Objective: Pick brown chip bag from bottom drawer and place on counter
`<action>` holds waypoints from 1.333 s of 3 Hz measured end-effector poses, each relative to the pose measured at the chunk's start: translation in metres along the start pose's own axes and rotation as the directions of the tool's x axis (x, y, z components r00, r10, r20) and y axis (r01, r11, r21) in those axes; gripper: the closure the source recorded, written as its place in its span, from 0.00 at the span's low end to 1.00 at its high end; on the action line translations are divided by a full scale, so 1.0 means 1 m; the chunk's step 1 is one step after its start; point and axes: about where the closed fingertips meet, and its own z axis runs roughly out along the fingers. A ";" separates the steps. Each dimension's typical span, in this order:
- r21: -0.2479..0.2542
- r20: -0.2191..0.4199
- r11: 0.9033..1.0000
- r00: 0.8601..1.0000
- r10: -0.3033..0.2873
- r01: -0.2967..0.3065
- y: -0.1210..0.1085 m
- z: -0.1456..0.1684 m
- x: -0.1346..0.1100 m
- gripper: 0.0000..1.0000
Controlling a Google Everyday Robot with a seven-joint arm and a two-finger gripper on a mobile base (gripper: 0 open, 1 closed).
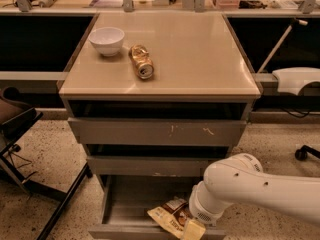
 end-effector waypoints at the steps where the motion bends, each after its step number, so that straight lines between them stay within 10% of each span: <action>1: 0.015 0.155 0.997 0.985 0.076 -0.079 -0.027 0.022 -0.004 0.00; 3: -0.005 0.353 0.973 0.910 0.219 -0.232 -0.070 0.100 -0.016 0.00; 4: -0.005 0.353 0.973 0.910 0.219 -0.232 -0.070 0.100 -0.016 0.00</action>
Offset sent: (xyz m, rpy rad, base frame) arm 0.1409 0.0318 -0.1901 0.5589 -0.1333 -0.5476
